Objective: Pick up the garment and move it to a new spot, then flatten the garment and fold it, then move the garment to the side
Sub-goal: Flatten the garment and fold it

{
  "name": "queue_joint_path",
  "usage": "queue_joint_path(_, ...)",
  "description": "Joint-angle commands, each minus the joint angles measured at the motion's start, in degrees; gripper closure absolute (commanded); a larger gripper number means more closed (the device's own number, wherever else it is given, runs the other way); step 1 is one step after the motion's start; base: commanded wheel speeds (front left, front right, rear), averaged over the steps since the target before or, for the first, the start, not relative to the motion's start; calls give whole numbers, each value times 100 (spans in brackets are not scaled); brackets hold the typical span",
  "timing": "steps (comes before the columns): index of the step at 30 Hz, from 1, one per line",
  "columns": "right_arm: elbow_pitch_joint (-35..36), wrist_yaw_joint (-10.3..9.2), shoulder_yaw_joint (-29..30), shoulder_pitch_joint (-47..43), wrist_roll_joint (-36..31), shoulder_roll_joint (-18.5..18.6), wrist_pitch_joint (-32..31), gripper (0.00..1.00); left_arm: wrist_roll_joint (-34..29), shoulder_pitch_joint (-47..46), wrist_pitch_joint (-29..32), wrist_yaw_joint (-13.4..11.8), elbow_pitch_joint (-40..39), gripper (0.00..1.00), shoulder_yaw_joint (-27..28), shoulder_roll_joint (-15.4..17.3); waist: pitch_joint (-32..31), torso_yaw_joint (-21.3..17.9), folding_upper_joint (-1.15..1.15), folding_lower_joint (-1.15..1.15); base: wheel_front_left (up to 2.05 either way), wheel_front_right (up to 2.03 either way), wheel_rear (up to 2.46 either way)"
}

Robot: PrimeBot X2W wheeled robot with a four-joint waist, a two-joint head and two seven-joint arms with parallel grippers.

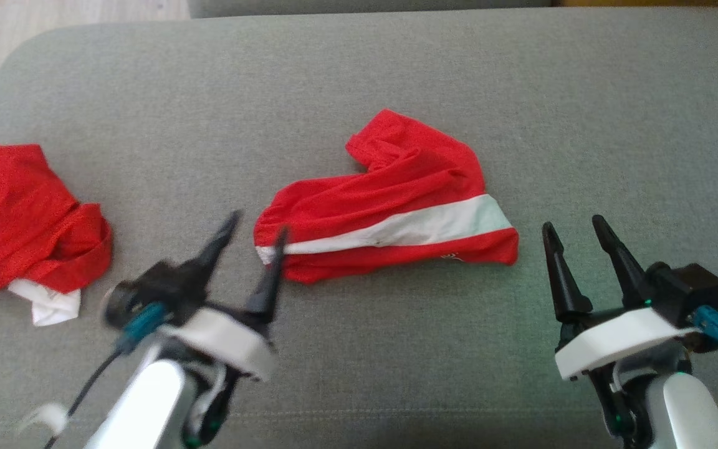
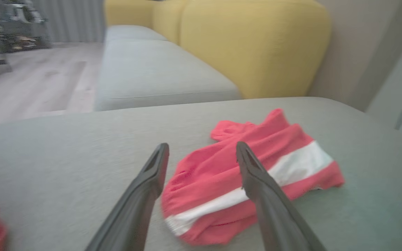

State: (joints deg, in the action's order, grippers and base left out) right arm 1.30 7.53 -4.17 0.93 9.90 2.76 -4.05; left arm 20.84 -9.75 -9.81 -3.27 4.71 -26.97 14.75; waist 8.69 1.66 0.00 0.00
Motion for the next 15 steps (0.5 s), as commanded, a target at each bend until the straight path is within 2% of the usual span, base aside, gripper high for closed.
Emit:
queue_joint_path(1,194,-4,-149,270,35,12,3,0,-34,-374,39,62,-200,0,134,10,36,-38,0,0,0,0,0)
queue_joint_path(7,193,-4,-265,366,82,12,19,0,-60,-893,534,587,265,0,-520,-250,195,-293,0,0,0,0,0)
queue_joint_path(11,184,-4,-278,378,141,12,42,0,-37,-1141,733,757,696,0,-752,-357,278,-456,0,0,0,0,0)
queue_joint_path(15,170,-4,-318,415,197,12,88,0,-98,-1511,659,828,980,0,-901,-534,383,-637,0,0,0,0,0)
